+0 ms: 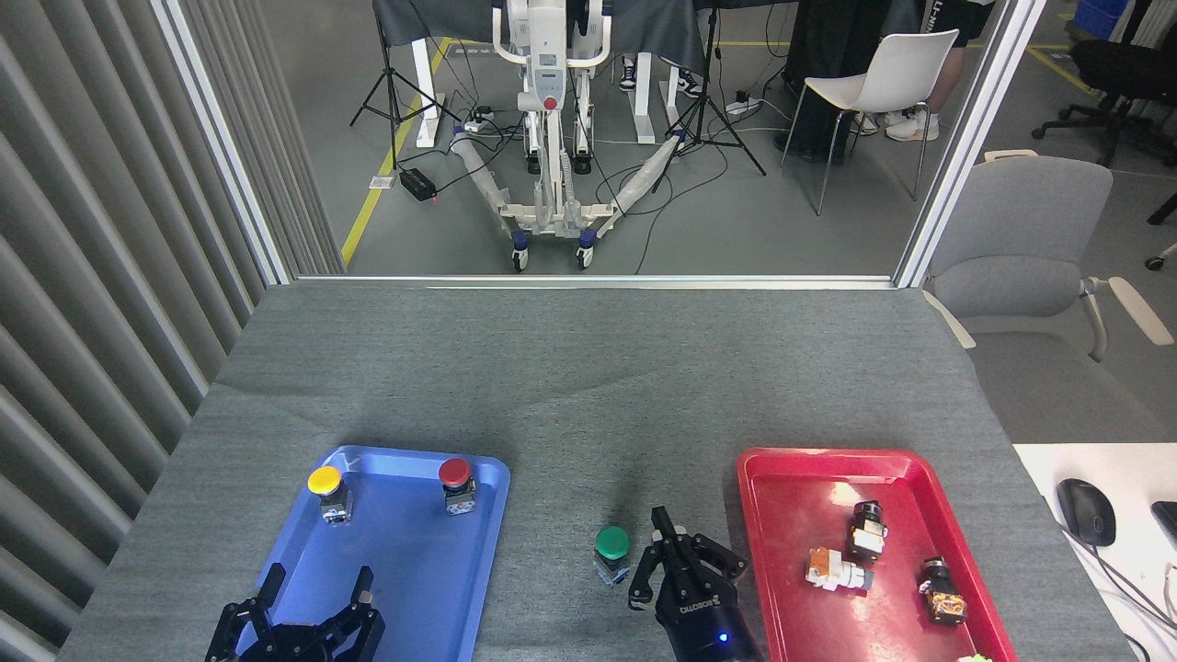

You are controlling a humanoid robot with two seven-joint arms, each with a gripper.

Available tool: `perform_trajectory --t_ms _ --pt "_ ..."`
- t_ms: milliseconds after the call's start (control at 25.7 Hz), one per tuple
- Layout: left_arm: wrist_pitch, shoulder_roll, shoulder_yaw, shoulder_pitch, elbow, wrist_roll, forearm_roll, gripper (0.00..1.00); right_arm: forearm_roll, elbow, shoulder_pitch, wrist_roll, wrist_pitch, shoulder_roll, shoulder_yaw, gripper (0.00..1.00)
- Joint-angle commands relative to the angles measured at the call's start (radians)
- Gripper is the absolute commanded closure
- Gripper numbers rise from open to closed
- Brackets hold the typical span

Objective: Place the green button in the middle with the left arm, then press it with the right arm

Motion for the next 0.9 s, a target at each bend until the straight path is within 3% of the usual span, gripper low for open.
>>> perform_trajectory --t_ms 0,468,857 --pt "-0.001 0.0 0.0 0.0 0.0 0.0 0.0 0.01 -0.002 -0.069 0.07 -0.005 -0.005 0.003 -0.106 0.0" --pt "-0.001 0.0 0.0 -0.002 0.0 -0.001 0.0 0.01 0.001 -0.234 0.257 -0.005 -0.005 -0.029 -0.215 0.0" --pt "-0.001 0.0 0.0 -0.005 0.0 -0.001 0.0 0.01 0.001 -0.269 0.311 -0.002 0.0 -0.045 -0.22 0.0"
